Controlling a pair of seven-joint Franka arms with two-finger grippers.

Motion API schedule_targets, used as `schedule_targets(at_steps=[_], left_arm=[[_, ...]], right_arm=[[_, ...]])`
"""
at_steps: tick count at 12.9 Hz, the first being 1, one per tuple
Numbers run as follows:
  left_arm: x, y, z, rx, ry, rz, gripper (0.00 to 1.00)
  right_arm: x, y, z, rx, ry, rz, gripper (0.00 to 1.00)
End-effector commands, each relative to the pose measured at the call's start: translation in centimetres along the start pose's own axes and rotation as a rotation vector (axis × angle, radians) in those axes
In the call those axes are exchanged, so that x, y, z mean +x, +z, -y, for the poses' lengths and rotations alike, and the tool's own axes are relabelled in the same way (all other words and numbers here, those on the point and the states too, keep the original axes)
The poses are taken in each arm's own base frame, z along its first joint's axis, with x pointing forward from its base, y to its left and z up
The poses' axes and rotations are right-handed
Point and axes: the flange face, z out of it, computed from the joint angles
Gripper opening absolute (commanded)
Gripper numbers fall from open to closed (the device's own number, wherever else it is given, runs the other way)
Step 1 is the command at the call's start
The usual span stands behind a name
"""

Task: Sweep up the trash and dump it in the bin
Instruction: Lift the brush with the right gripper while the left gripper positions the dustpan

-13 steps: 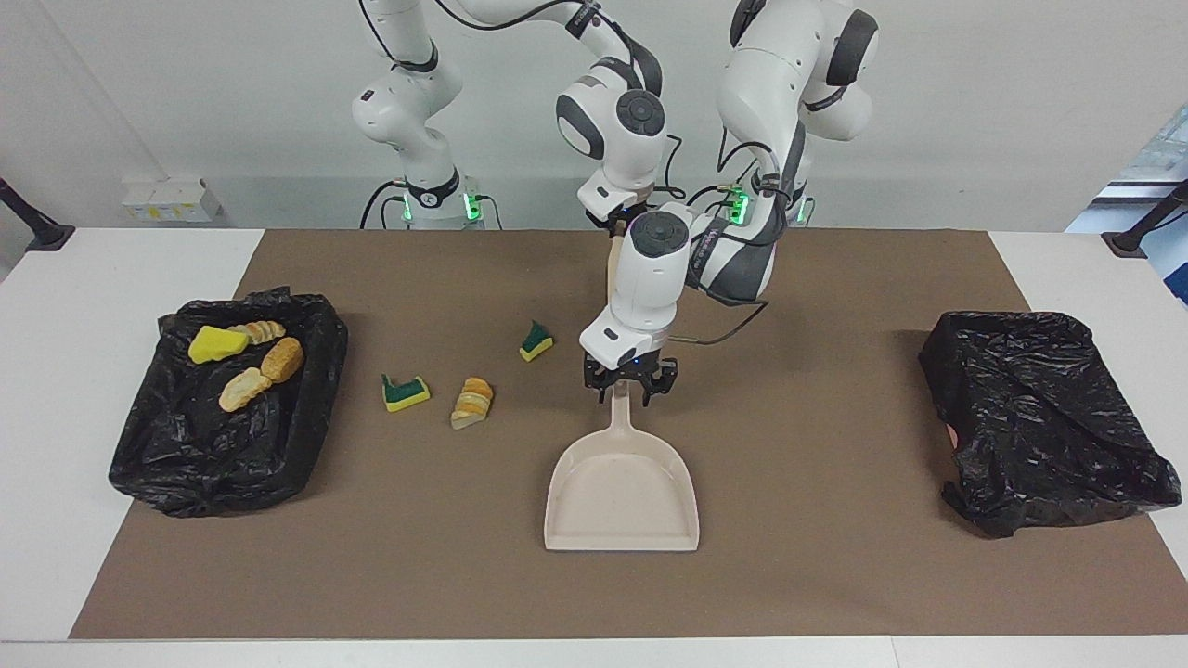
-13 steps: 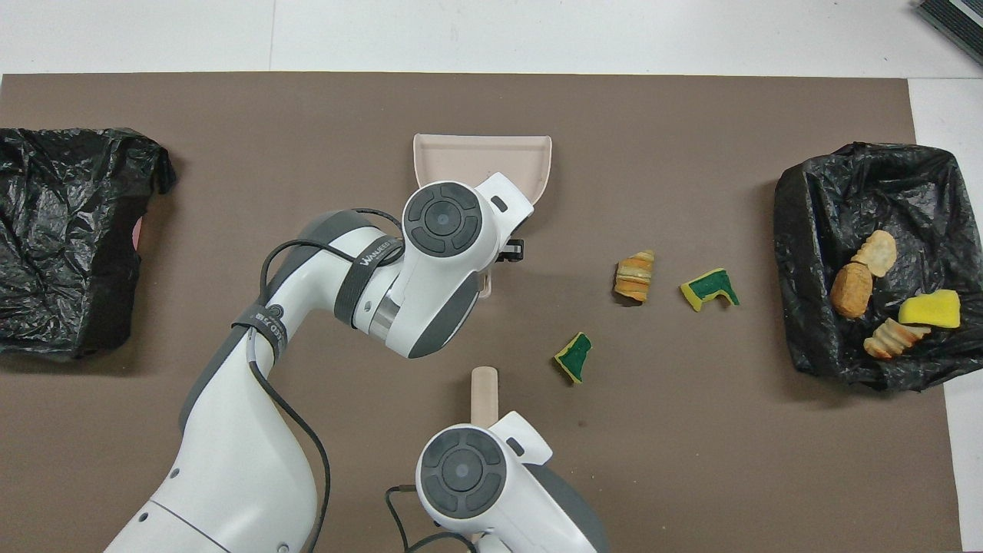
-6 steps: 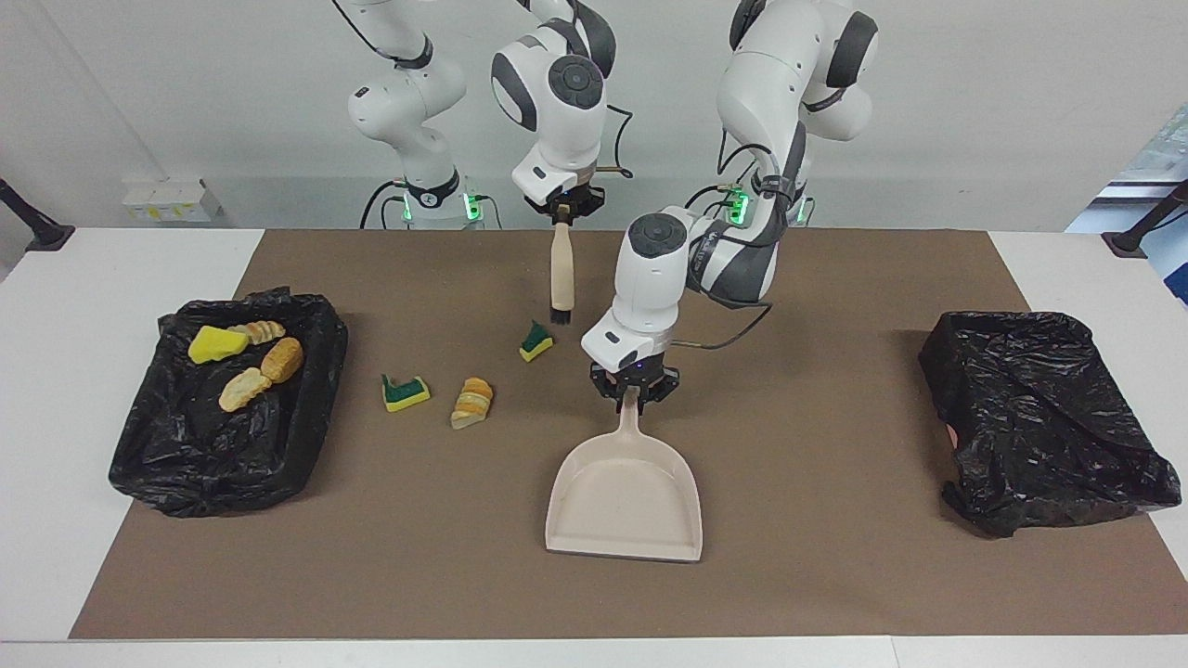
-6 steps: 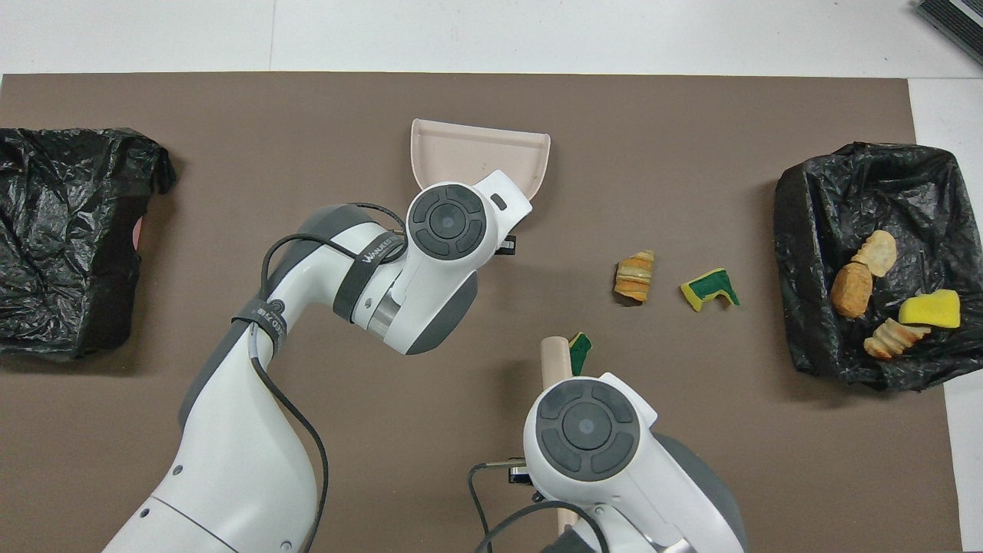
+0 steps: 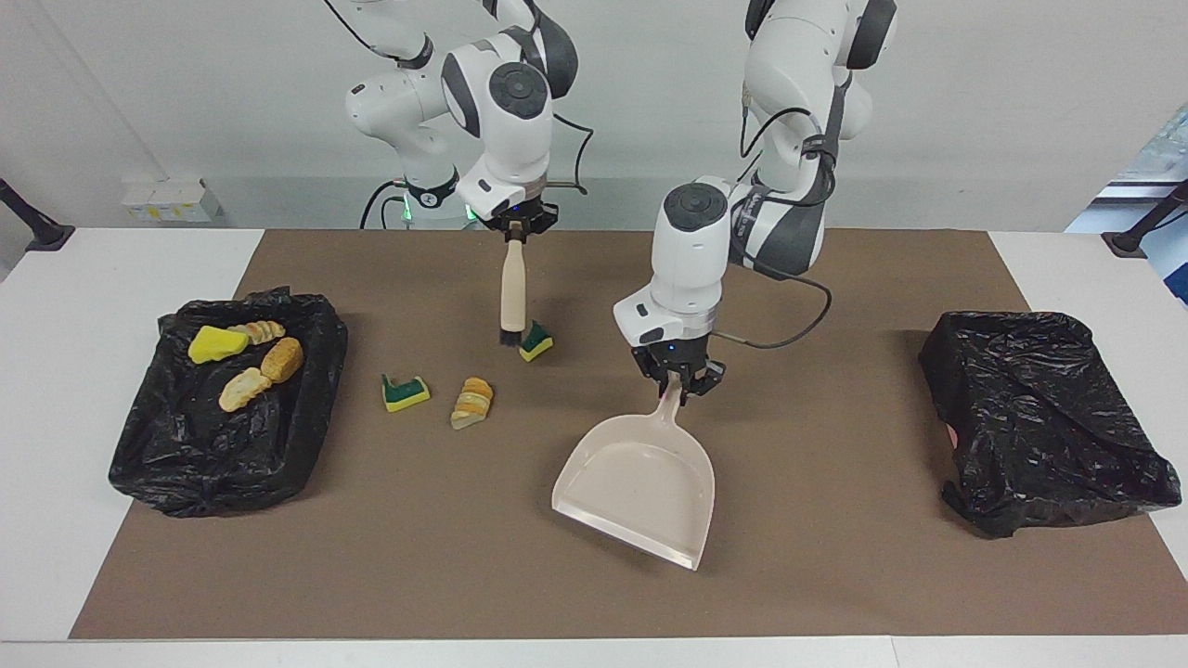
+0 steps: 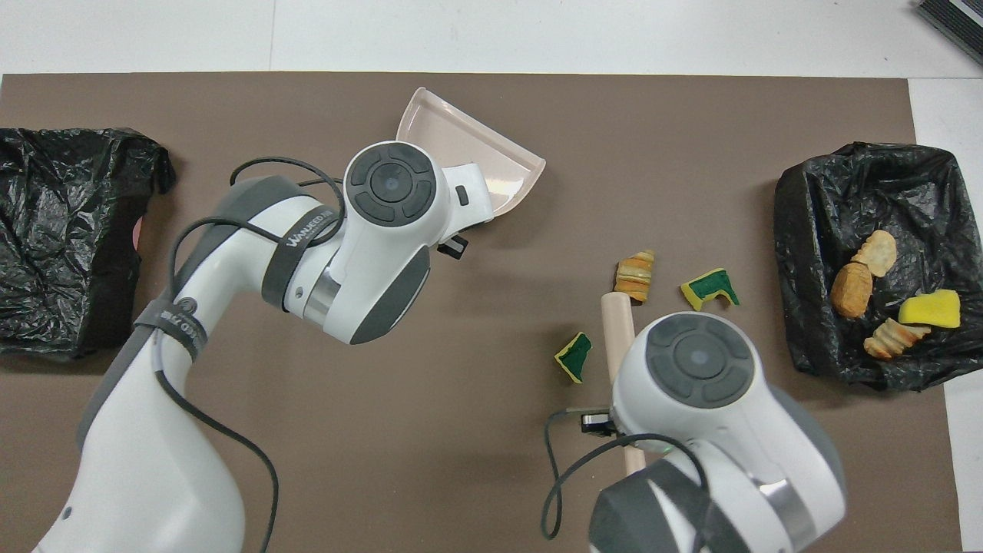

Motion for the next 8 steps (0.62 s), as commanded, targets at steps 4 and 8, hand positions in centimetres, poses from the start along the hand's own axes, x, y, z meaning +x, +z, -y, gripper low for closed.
schedule_targets(at_steps=[4,8], left_arm=[[-3.8,-0.9,0.4,-0.015,0.43,0.13,0.0],[-9.1,-0.6,0.2,-0.049,0.633,0.178,0.0]], right_arm=[[5.1,2.5,-13.5,0.01,-0.077,-0.043,0.0],[8.1,6.7,-21.8,-0.004,-0.128,-0.11,0.0]])
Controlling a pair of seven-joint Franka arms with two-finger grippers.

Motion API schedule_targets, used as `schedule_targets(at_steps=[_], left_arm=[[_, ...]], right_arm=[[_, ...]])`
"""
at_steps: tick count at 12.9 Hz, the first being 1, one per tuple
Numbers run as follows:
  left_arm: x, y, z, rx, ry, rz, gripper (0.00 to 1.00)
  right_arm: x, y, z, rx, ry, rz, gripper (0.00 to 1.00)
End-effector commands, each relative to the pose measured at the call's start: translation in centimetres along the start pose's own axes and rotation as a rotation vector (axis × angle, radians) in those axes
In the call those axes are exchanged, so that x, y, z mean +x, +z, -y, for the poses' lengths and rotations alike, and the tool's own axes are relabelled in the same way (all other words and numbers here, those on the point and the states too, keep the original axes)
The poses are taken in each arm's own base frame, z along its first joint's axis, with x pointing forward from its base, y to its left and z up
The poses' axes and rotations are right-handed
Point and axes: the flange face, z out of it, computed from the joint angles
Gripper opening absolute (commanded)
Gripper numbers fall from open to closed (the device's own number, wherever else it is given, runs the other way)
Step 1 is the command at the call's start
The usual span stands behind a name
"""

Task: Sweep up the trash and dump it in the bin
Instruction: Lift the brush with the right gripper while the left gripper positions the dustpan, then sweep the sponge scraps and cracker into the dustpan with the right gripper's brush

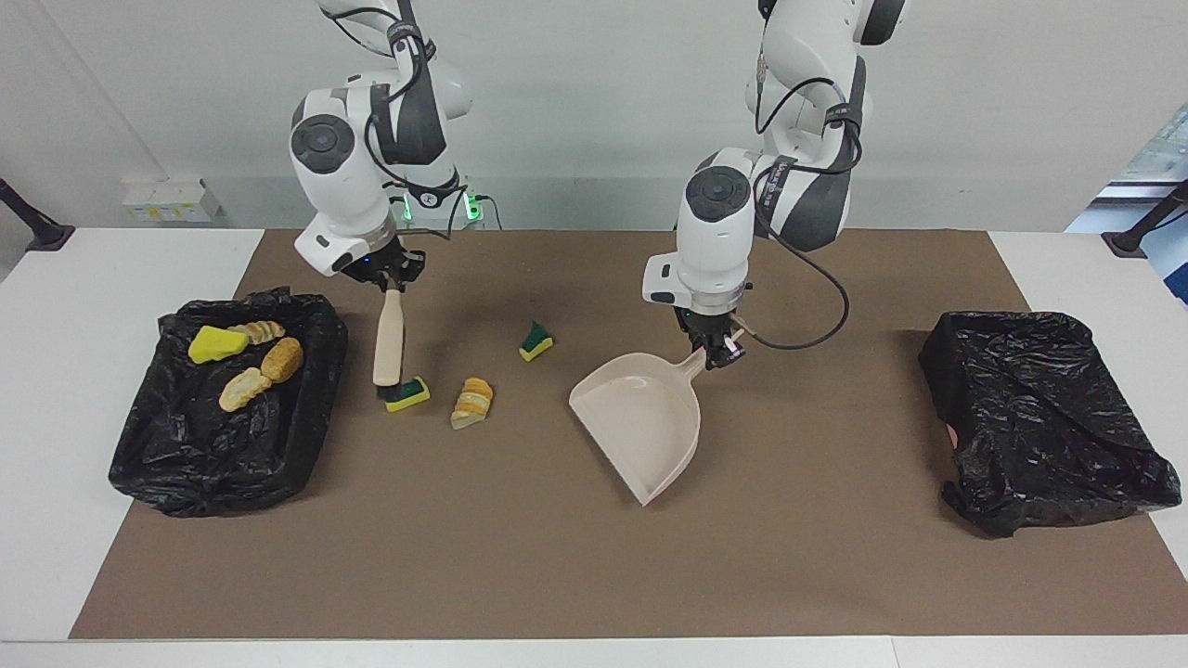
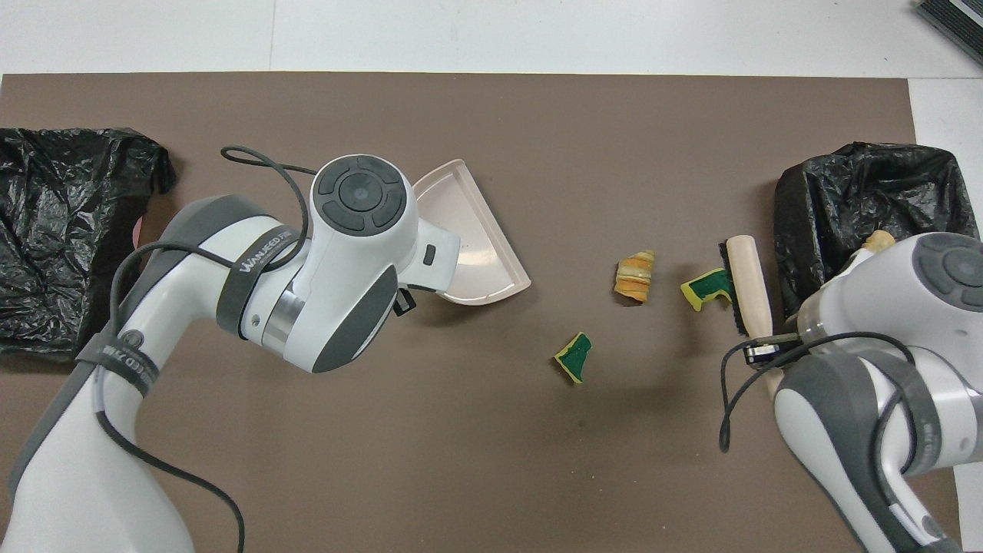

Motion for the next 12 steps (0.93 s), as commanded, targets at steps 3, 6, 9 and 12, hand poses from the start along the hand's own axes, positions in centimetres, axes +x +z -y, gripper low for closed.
schedule_targets(at_steps=[3,6,9,12], left_arm=[[-4.5,1.3,-5.1,-0.012,0.143,0.042,0.0],[-4.9,2.3,-7.9,-0.019,0.154,0.039,0.0],[-4.8,2.4,-11.0,-0.009,0.144,0.031,0.0],[-4.3,3.0,-12.0,-0.009,0.056,0.04,0.0]], right_arm=[[1.8,6.2,-3.9,-0.04,-0.051,-0.022,0.0],[1.9,6.3,-2.8,-0.056,-0.077,-0.013,0.0],[2.8,7.6,0.1,-0.065,-0.135,0.011,0.0],[3.4,7.4,4.3,-0.064,-0.191,0.01,0.0]])
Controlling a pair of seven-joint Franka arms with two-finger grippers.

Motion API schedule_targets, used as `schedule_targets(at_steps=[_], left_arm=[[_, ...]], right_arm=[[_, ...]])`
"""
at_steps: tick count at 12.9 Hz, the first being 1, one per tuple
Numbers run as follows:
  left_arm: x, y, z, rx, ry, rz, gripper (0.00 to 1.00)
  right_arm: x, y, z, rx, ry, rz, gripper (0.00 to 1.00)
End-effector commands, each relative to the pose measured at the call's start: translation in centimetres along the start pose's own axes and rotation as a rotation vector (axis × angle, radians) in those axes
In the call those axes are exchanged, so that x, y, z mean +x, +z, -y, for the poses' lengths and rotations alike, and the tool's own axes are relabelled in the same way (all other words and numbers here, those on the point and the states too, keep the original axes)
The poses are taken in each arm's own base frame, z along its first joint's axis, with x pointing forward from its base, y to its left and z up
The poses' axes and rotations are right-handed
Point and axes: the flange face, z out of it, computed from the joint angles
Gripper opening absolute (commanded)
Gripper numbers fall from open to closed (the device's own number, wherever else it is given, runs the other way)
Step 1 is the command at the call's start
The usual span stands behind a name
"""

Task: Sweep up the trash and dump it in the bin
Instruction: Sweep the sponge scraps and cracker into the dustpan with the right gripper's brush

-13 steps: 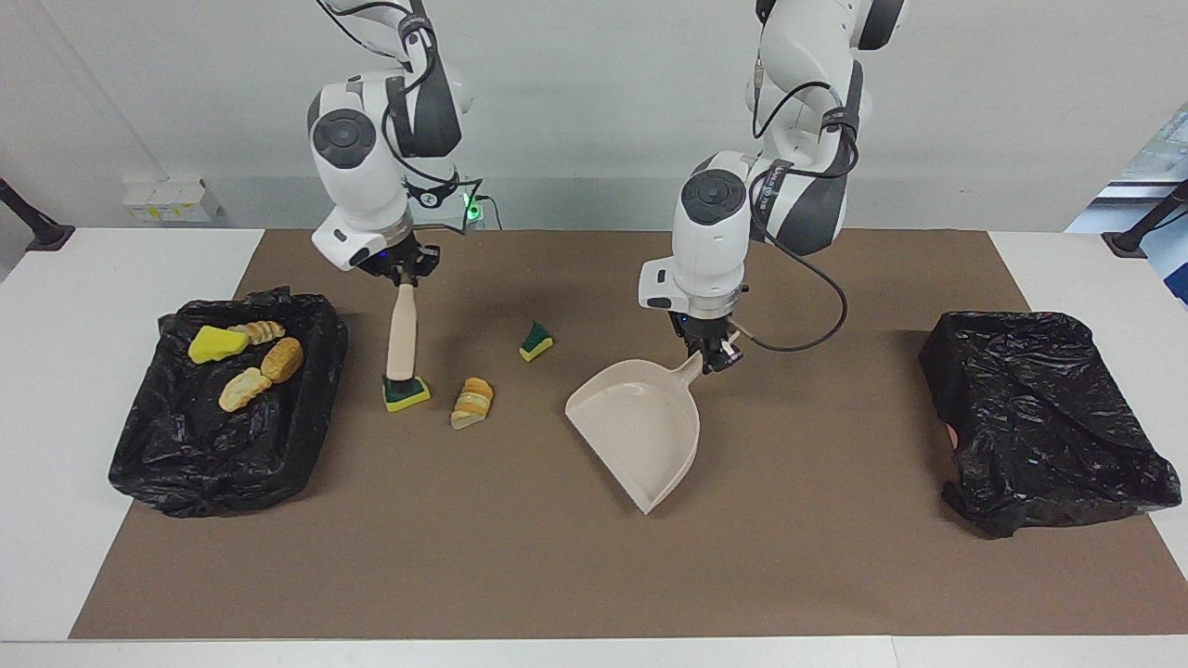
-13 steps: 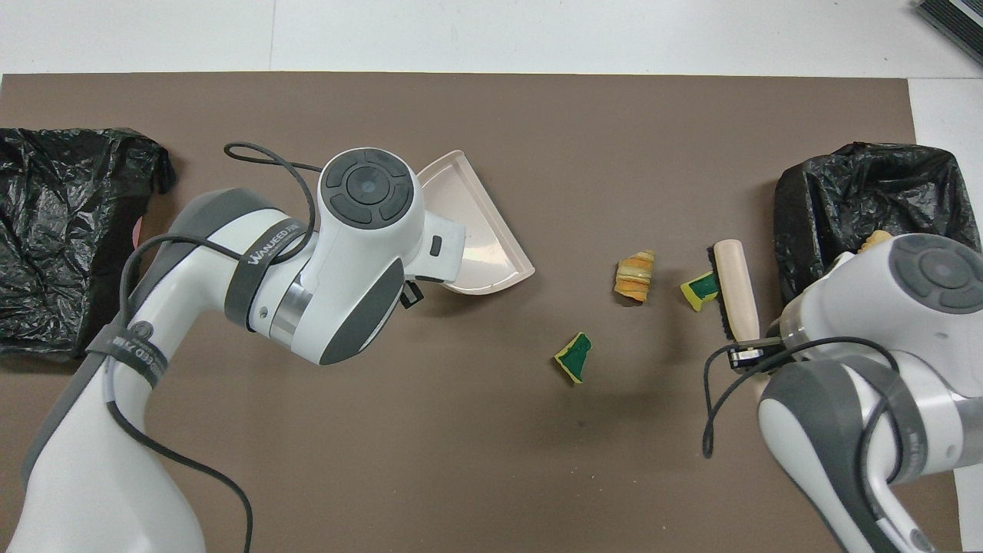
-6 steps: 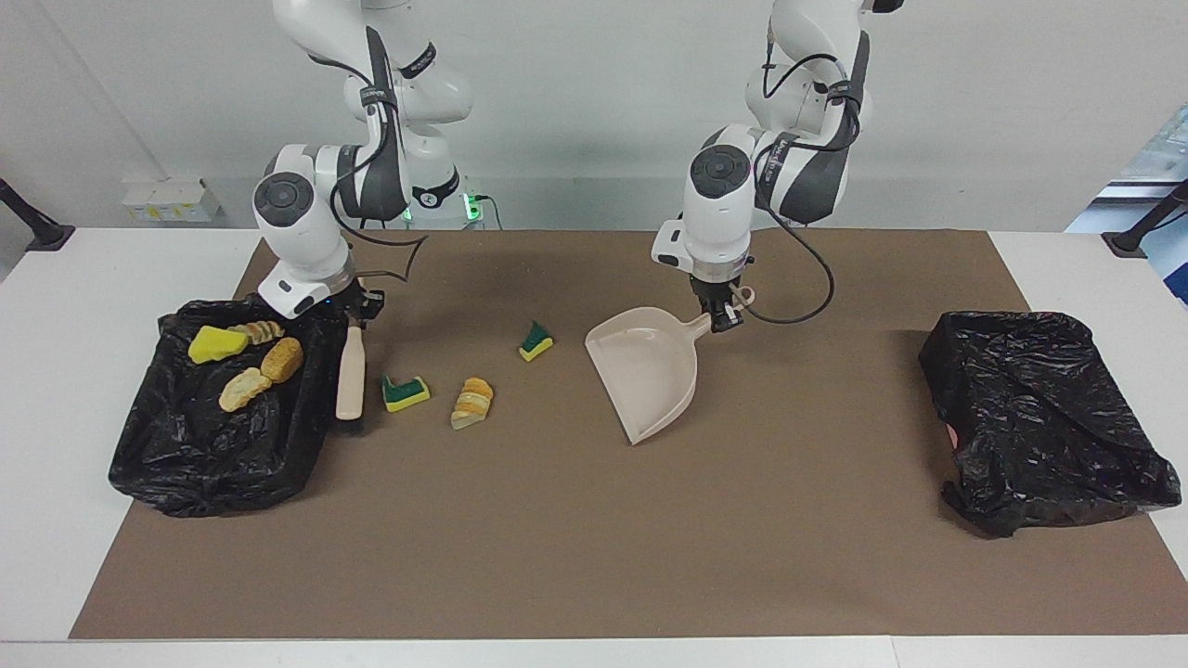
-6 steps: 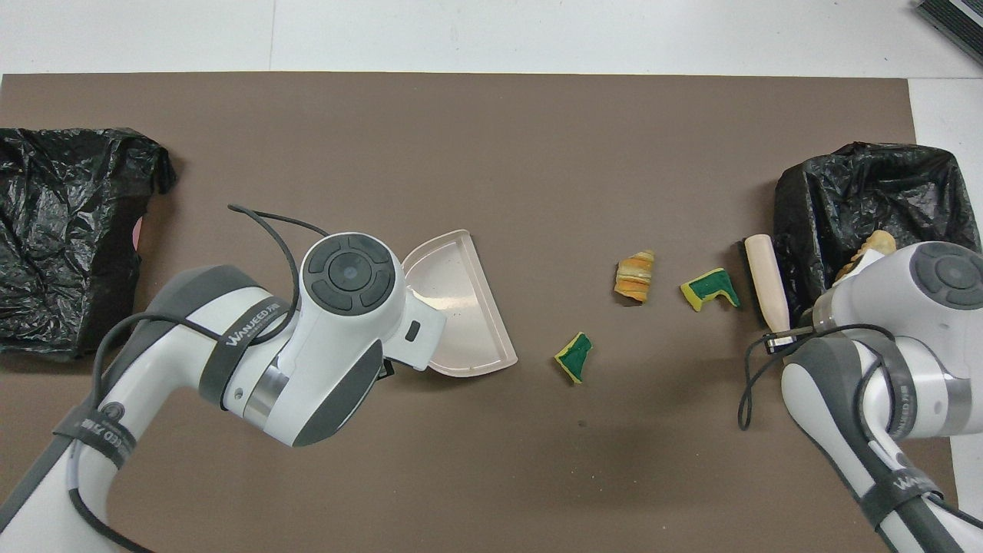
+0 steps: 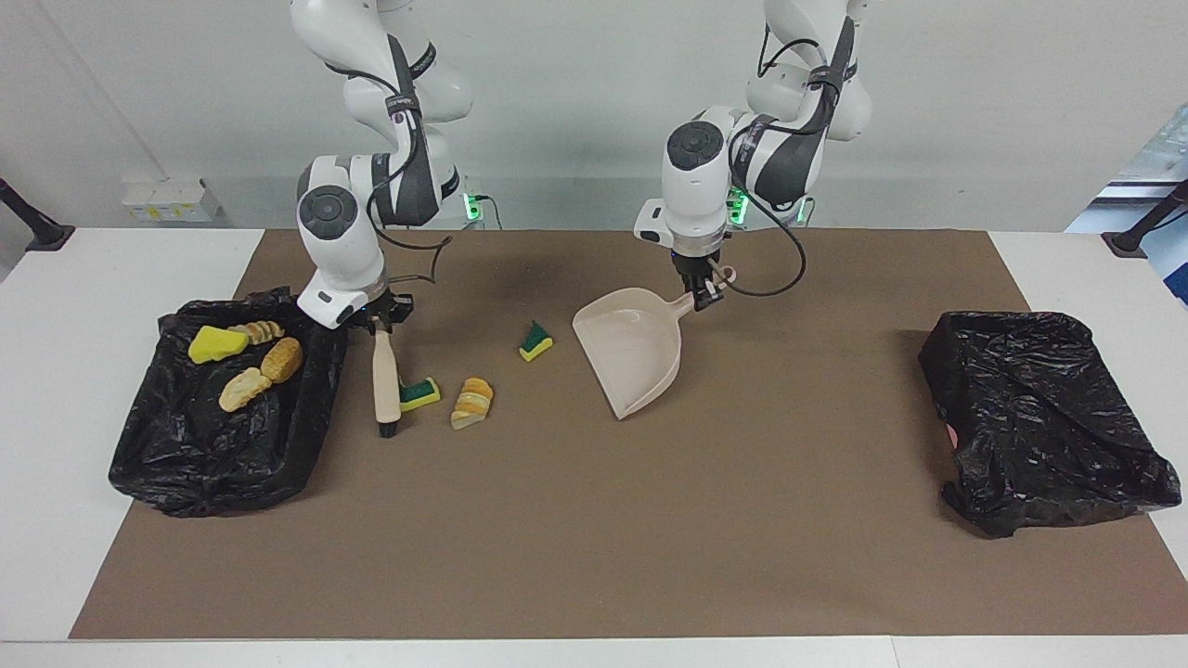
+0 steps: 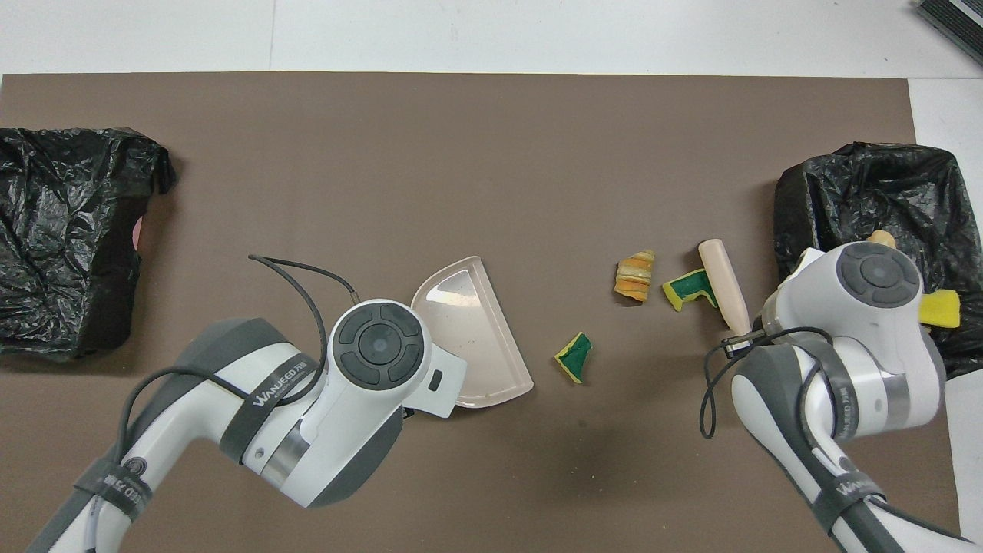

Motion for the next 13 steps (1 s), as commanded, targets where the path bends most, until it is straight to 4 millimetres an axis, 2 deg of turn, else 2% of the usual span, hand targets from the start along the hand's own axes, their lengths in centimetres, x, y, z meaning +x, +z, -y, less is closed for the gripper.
schedule_targets(at_steps=[1,3,9,12,13], left_arm=[[-0.2,0.7,-1.3,0.015,-0.021,-0.012,0.0],[-0.6,1.0,-1.1,0.016,-0.017,-0.017,0.0],[-1.3,1.7,-1.1,0.007,0.003,-0.005,0.0],[-1.5,2.0,-0.4,0.013,-0.004,-0.02,0.0],[-1.6,2.0,-0.2,0.014,0.001,-0.024,0.0]], right_arm=[[1.4,0.0,2.9,-0.004,-0.029,0.001,0.0],[1.8,-0.1,6.4,0.045,-0.004,-0.002,0.0],[2.0,-1.2,20.9,0.128,0.017,-0.013,0.0],[0.6,-1.9,26.4,0.182,-0.047,-0.024,0.0],[0.4,-2.3,27.5,0.225,-0.037,-0.02,0.0]])
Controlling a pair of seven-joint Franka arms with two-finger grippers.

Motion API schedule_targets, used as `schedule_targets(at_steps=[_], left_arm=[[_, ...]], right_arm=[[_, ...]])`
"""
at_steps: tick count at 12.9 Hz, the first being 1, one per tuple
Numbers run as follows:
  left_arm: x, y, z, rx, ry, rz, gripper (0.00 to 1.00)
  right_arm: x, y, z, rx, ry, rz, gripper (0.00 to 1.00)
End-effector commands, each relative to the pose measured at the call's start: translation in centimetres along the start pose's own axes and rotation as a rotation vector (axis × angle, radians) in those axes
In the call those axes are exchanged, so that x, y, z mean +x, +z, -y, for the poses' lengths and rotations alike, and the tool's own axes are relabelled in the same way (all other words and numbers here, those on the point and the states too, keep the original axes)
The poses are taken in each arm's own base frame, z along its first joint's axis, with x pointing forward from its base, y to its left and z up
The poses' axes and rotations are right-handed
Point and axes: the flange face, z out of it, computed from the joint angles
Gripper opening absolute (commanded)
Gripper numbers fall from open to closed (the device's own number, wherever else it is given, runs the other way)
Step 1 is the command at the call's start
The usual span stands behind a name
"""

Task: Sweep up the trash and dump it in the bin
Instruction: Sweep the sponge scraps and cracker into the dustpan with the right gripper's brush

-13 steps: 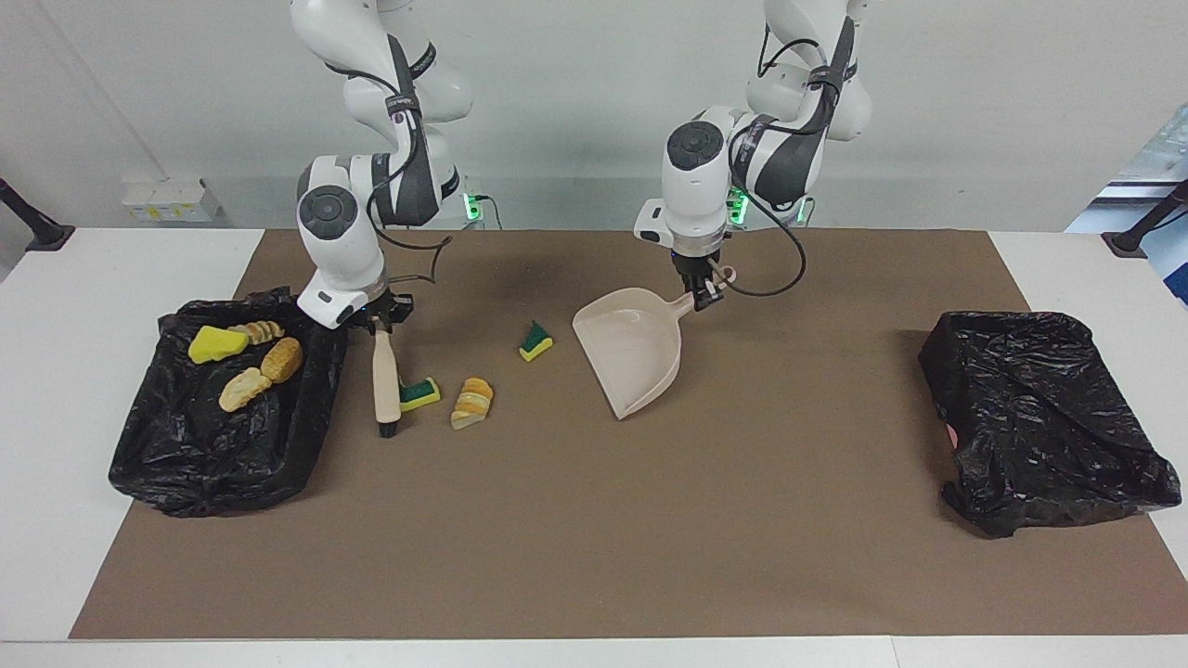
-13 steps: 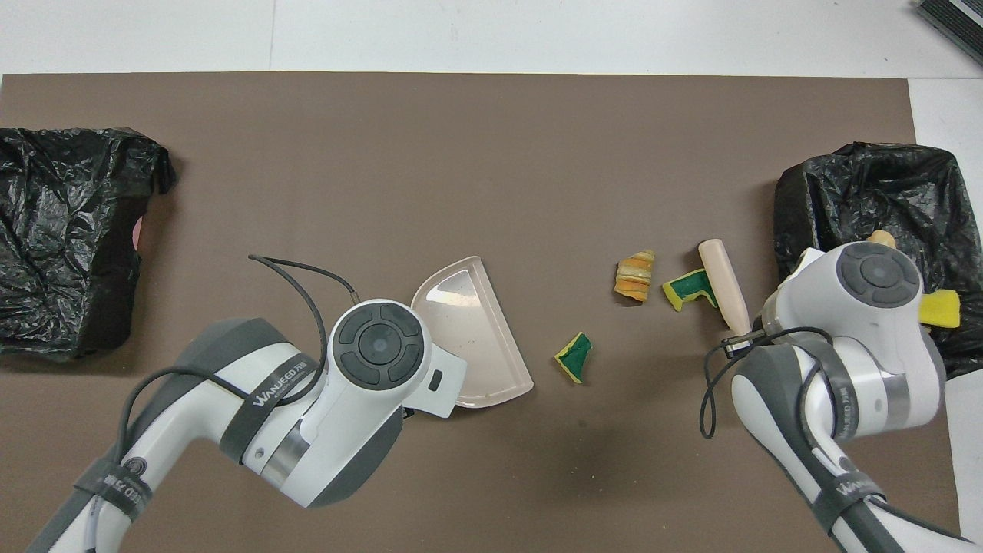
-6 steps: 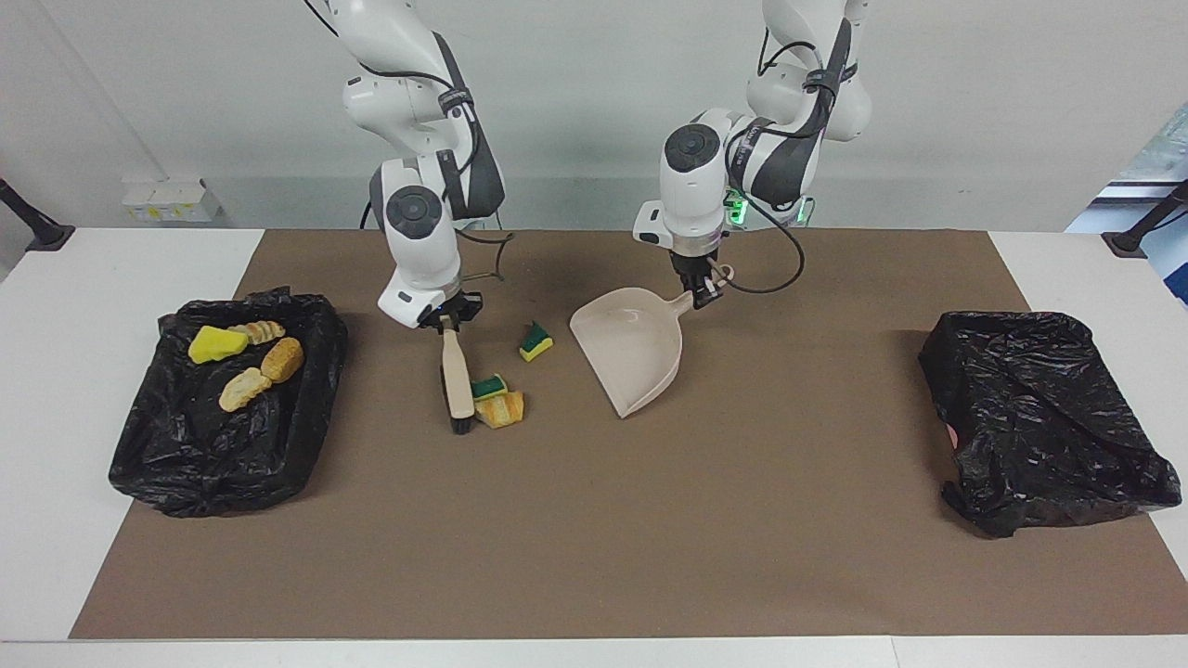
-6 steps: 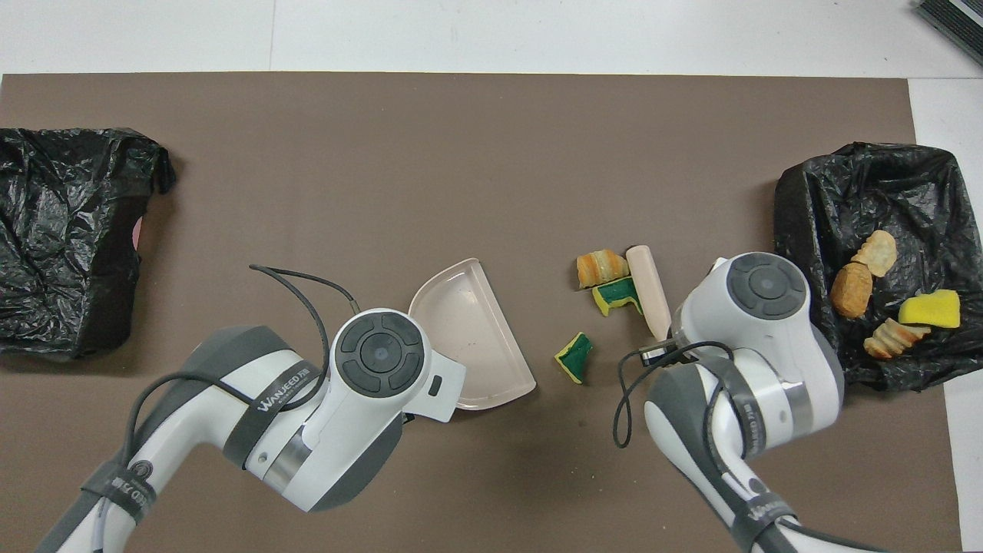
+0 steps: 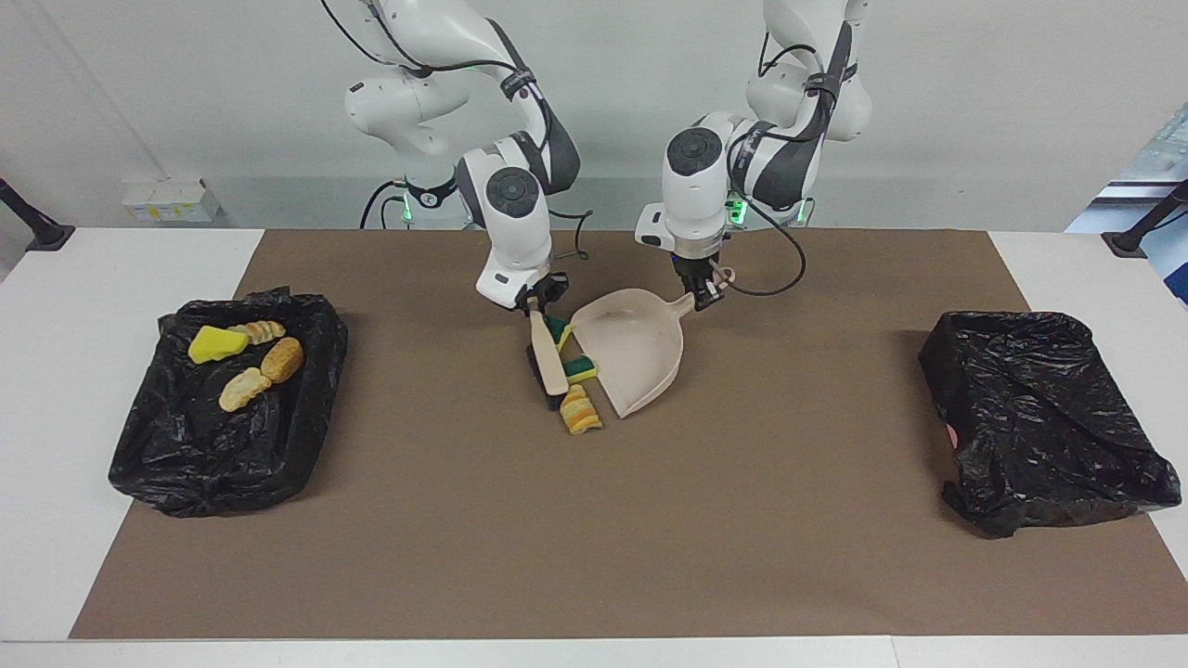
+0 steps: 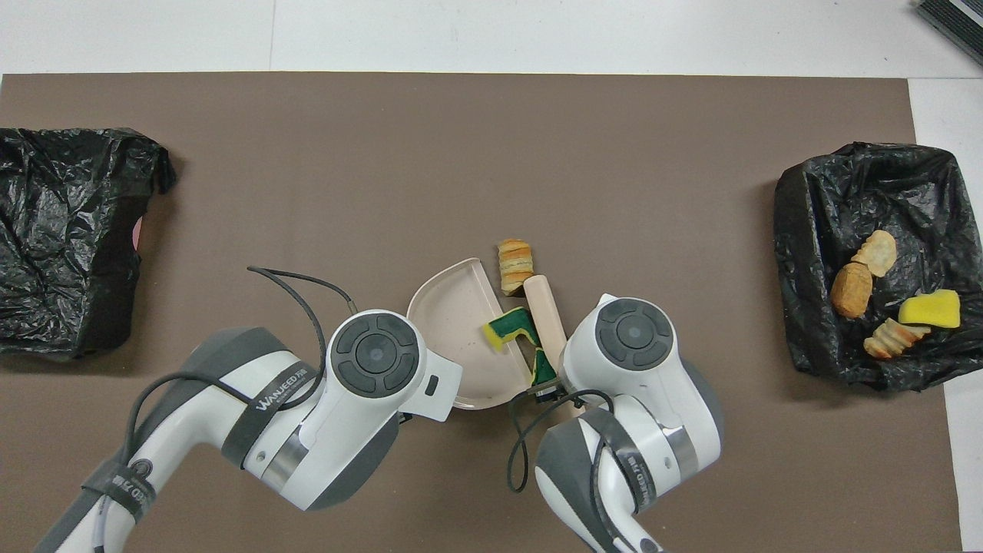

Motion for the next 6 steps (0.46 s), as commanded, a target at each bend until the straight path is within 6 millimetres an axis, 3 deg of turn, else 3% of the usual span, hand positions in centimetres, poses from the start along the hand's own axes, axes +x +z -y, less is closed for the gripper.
schedule_targets(at_steps=[1,3,6], left_arm=[[-1.1,0.3,0.0,0.014,0.015,-0.019,0.0],[-1.2,0.3,0.1,0.015,0.015,-0.02,0.0],[-1.2,0.3,0.2,0.014,0.012,-0.02,0.0]], right_arm=[[0.4,-0.8,2.7,0.115,0.03,0.006,0.0],[0.5,-2.1,4.0,0.142,0.024,-0.001,0.0],[0.6,-5.1,3.0,0.142,0.024,0.048,0.0]])
